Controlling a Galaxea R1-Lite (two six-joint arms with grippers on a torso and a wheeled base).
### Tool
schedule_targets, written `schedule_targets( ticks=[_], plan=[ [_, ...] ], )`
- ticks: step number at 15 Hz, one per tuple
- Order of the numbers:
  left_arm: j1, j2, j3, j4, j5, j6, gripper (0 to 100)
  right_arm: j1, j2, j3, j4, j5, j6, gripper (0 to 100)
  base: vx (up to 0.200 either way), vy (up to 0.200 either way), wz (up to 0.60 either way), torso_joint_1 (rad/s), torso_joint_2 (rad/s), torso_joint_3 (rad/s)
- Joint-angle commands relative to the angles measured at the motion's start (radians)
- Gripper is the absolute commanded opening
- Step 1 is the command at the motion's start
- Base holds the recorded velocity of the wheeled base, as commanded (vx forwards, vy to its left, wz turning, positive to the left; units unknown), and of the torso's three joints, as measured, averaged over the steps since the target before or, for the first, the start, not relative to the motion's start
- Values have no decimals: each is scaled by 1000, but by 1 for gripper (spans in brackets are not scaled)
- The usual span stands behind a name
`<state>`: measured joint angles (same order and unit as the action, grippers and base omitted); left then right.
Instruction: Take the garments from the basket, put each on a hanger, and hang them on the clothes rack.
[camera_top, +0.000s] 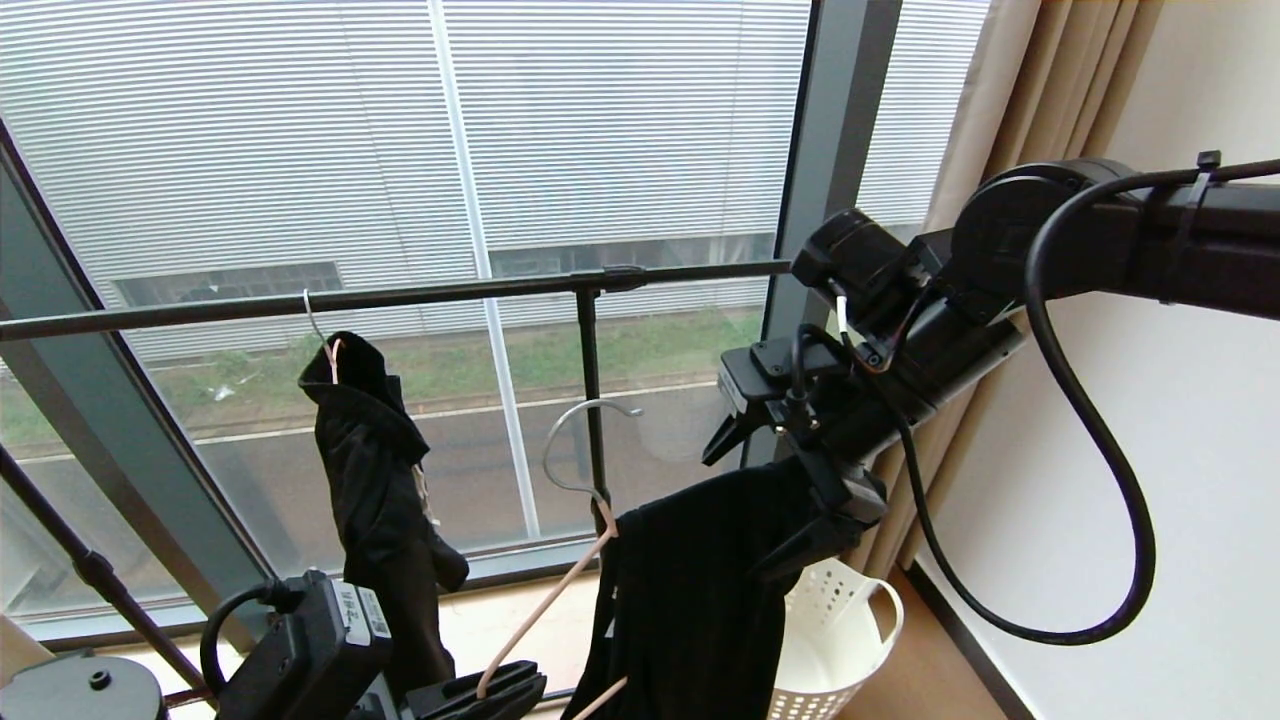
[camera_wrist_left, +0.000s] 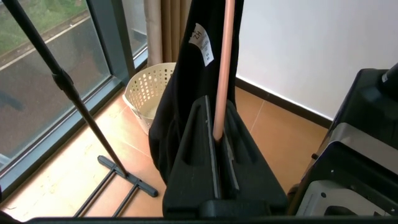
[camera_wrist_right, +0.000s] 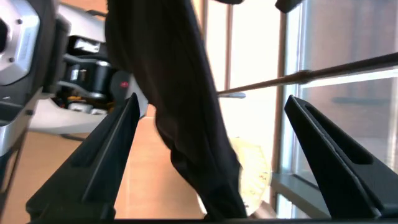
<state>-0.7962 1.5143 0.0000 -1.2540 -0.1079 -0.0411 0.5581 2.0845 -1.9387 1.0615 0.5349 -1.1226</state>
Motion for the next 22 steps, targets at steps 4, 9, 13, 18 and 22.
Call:
schedule_targets(
  ticks=[4,9,13,18,22],
  plan=[
    [0,0,0,-1,0,0,0,23,9,-5,-2,0,4,100,0,0,0,0,0,0],
    [2,0,0,-2,0,0,0,32,11,0,0,0,7,0,0,0,0,0,0,0],
    [2,0,0,-4,0,-2,0,32,3,3,2,-1,6,0,0,0,0,0,0,0],
    [6,0,0,-11,-1,0,0,32,-7,12,2,-1,6,0,0,0,0,0,0,0],
    [26,11,0,-47,-3,-5,0,34,-9,12,2,-3,6,0,0,0,0,0,0,0]
  ],
)
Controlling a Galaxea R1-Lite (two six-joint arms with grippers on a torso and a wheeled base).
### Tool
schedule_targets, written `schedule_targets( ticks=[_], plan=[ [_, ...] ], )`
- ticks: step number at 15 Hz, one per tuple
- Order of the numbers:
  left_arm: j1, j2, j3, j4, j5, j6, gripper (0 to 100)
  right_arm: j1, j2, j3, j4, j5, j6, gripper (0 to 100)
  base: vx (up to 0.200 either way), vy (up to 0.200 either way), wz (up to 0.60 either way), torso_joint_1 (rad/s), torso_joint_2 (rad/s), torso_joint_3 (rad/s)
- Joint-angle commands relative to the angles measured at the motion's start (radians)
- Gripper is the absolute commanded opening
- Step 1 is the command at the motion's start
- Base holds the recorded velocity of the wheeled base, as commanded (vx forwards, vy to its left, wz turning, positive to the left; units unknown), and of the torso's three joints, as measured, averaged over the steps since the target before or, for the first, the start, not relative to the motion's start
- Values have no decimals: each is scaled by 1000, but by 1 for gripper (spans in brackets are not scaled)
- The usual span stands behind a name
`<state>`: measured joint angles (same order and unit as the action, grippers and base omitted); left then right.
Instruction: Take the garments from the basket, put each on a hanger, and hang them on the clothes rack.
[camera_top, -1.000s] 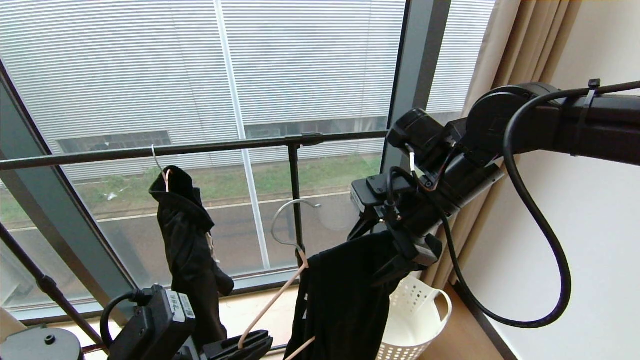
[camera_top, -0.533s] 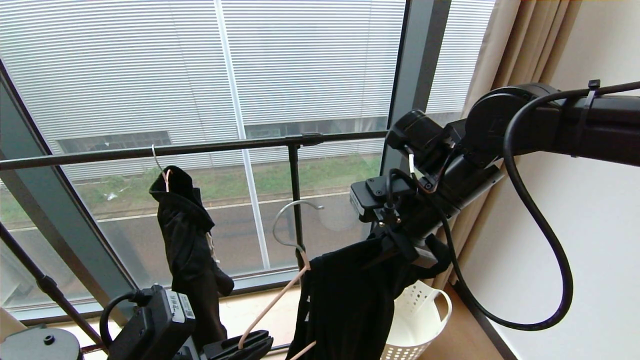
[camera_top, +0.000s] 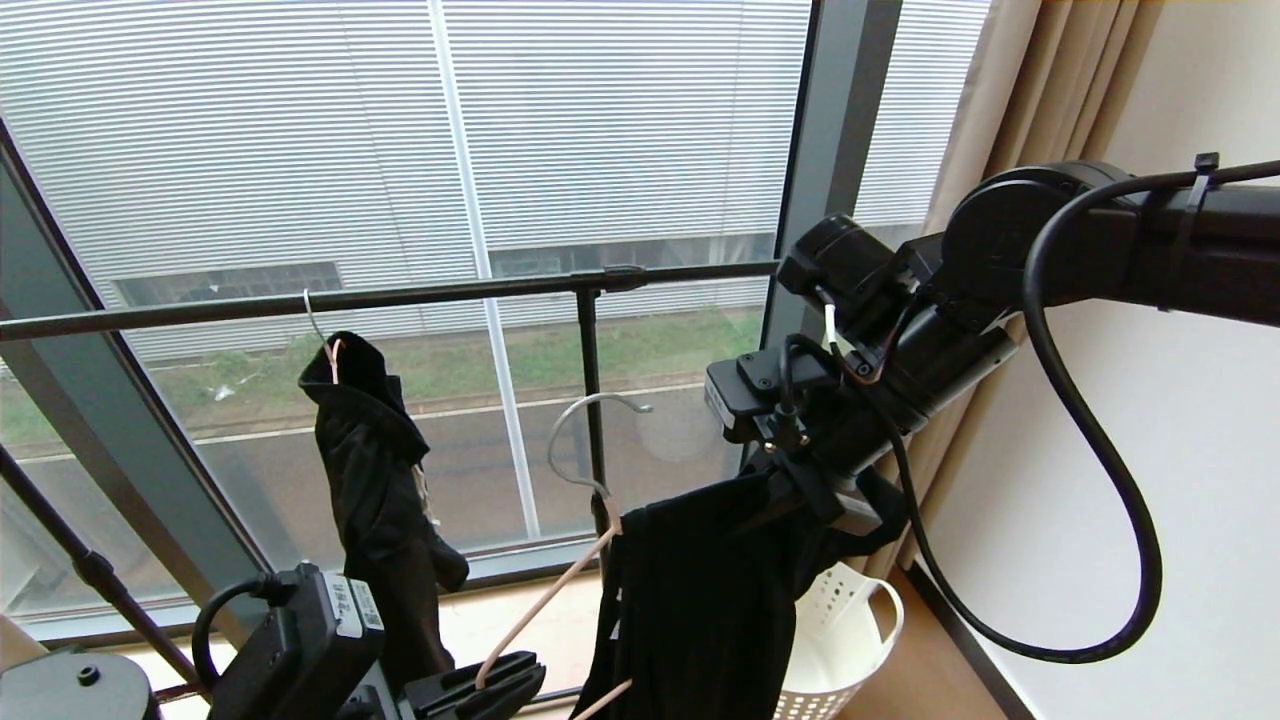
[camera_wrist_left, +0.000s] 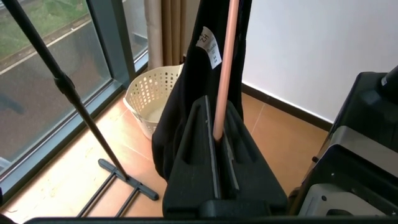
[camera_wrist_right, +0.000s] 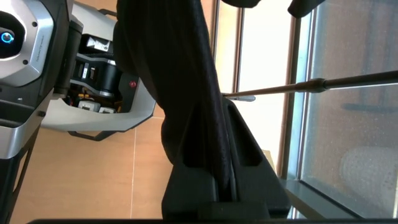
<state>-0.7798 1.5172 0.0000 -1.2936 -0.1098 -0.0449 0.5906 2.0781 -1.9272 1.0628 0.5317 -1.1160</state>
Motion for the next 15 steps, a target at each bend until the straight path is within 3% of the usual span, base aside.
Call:
schedule_targets(
  ticks=[1,4,5,9,12,15],
  plan=[
    [16,11,0,-12,-1,-3,0,1,-3,1,0,1,-1,0,0,0,0,0,0,0],
    [36,12,0,-9,-41,0,0,1,-6,1,0,2,-1,0,0,0,0,0,0,0],
    [39,12,0,-10,-44,0,100,1,-6,1,0,2,-1,0,0,0,0,0,0,0],
    [47,4,0,-12,-44,-3,100,0,-27,1,0,2,1,0,0,0,0,0,0,0],
    [131,-25,0,-50,-70,-21,100,-2,-66,36,0,4,1,0,0,0,0,0,0,0],
    [335,-124,0,-78,-353,-164,100,-3,-96,79,-4,5,1,0,0,0,0,0,0,0]
  ],
)
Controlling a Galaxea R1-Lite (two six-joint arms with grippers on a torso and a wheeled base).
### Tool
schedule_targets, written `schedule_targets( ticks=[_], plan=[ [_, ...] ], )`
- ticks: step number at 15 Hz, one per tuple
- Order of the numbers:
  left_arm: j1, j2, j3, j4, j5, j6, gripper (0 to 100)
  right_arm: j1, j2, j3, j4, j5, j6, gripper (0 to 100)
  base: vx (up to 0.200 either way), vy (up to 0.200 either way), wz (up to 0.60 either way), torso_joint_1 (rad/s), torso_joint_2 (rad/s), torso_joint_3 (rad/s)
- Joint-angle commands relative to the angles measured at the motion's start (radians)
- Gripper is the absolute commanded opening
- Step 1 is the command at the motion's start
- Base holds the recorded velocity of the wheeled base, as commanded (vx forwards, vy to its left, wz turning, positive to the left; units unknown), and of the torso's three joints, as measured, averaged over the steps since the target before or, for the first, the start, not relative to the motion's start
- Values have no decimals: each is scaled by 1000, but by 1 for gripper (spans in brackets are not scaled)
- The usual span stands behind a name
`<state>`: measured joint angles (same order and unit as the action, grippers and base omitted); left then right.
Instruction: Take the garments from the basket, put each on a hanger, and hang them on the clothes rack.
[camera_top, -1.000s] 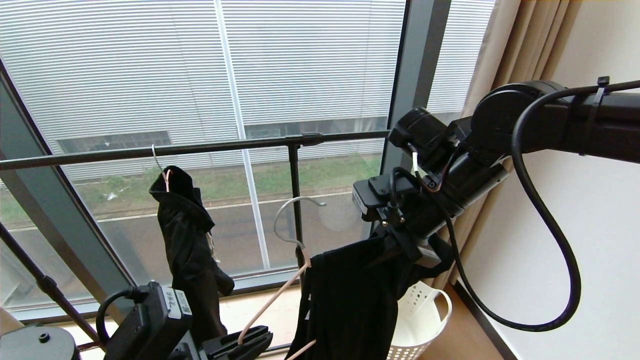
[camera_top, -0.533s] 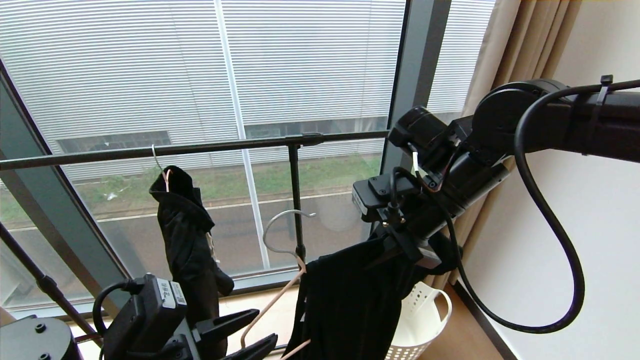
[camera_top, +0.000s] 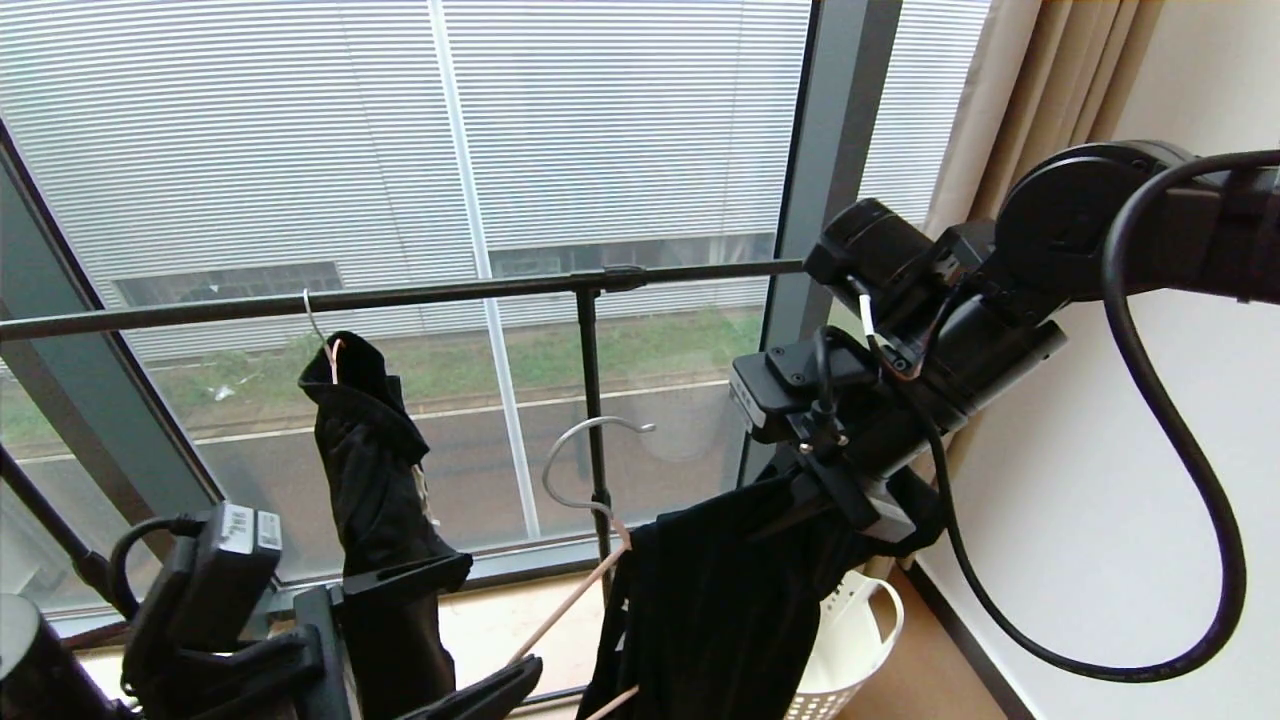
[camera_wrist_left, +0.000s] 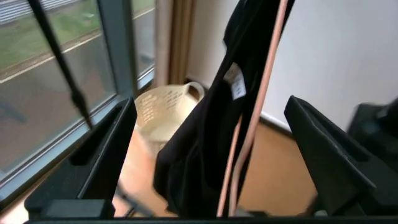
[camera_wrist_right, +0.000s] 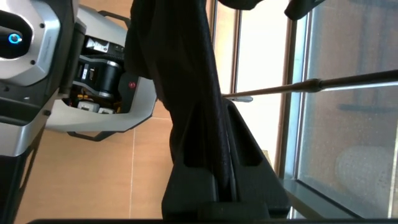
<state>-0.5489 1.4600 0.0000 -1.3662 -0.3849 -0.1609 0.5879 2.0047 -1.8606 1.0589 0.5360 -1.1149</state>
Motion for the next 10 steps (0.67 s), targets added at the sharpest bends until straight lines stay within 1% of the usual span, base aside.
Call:
schedule_targets(
  ticks=[1,2,3,4,5,7,10],
  plan=[
    [224,-66,0,-5,-218,-115,100,-2,-27,20,-2,1,-2,0,0,0,0,0,0,0],
    [284,-53,0,-5,-287,-137,100,-3,-32,20,-2,4,0,0,0,0,0,0,0,0],
    [337,3,0,-4,-353,-141,100,-3,-43,20,-2,25,0,0,0,0,0,0,0,0],
    [371,66,0,-8,-390,-140,100,-3,-47,21,0,48,1,0,0,0,0,0,0,0],
    [380,108,0,-8,-401,-140,100,-8,-55,21,1,59,1,0,0,0,0,0,0,0],
    [366,189,0,-14,-401,-137,100,-8,-72,24,-4,82,7,0,0,0,0,0,0,0],
    [333,206,0,-19,-401,-140,100,-8,-93,20,-13,99,15,0,0,0,0,0,0,0]
  ],
)
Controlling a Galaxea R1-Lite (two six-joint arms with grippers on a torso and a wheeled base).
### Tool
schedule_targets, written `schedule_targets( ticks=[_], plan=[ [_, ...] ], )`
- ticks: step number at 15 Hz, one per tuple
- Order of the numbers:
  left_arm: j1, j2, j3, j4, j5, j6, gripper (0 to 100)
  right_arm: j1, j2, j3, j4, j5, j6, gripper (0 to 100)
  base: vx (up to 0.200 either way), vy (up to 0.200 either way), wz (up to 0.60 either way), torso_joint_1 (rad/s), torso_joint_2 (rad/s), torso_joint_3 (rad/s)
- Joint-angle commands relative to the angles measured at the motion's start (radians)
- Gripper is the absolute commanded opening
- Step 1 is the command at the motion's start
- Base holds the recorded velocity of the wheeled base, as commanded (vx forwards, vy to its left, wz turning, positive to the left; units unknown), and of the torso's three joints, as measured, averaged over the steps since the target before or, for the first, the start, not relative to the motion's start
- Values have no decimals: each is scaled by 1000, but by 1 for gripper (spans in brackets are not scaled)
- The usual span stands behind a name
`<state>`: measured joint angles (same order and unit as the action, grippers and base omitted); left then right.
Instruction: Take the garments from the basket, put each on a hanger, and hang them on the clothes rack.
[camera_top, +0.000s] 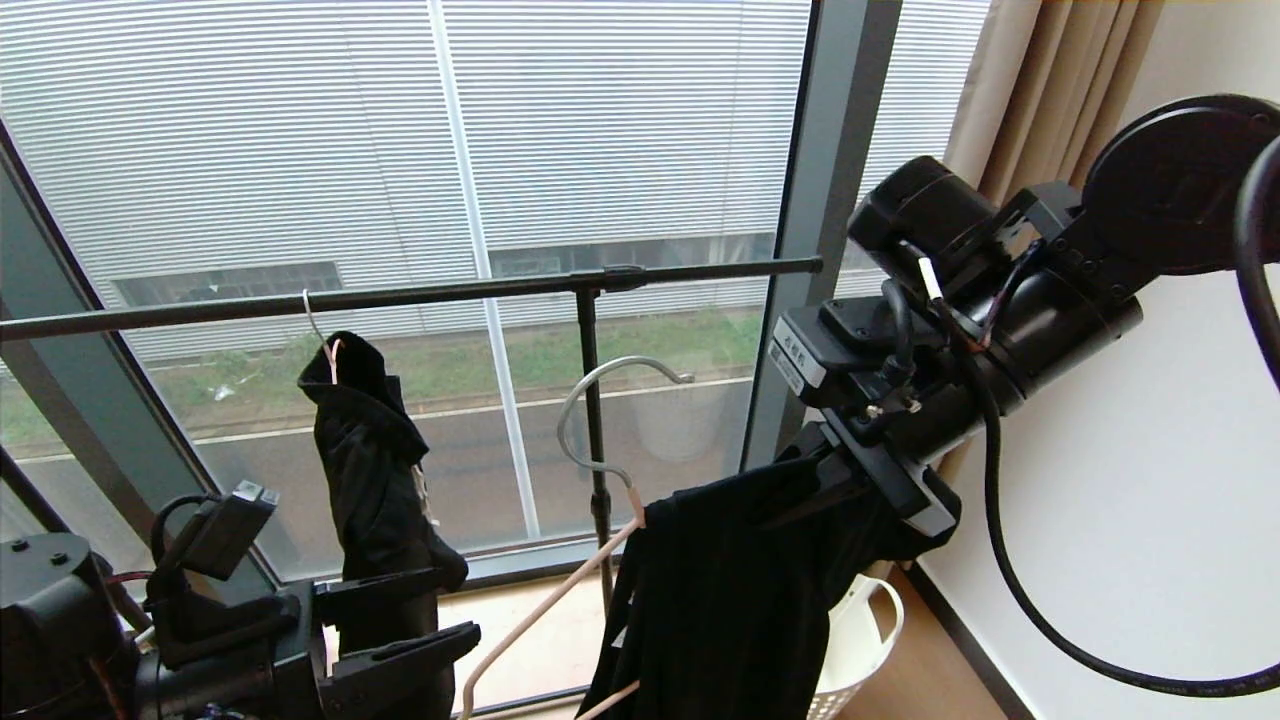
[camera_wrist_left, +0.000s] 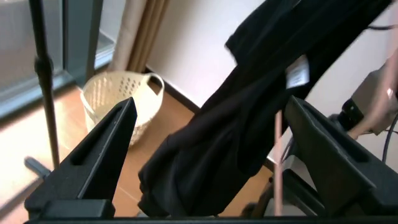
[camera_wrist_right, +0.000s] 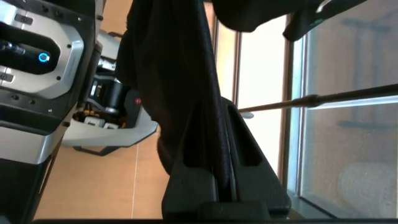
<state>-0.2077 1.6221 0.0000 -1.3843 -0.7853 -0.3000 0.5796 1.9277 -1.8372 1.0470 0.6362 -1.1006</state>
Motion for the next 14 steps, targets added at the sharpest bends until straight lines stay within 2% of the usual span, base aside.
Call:
schedule_targets(
  ticks=[1,2,5,14],
  plan=[
    [-19,47,0,-1,0,-4,100,0,-22,-5,-1,11,1,0,0,0,0,0,0,0],
    [-47,68,0,-1,0,-4,100,0,-22,-7,-2,37,8,0,0,0,0,0,0,0],
    [-88,88,0,-1,0,-11,100,0,-22,-5,-30,45,15,0,0,0,0,0,0,0],
    [-148,119,0,2,3,-11,100,2,-24,-7,-51,86,24,0,0,0,0,0,0,0]
  ],
)
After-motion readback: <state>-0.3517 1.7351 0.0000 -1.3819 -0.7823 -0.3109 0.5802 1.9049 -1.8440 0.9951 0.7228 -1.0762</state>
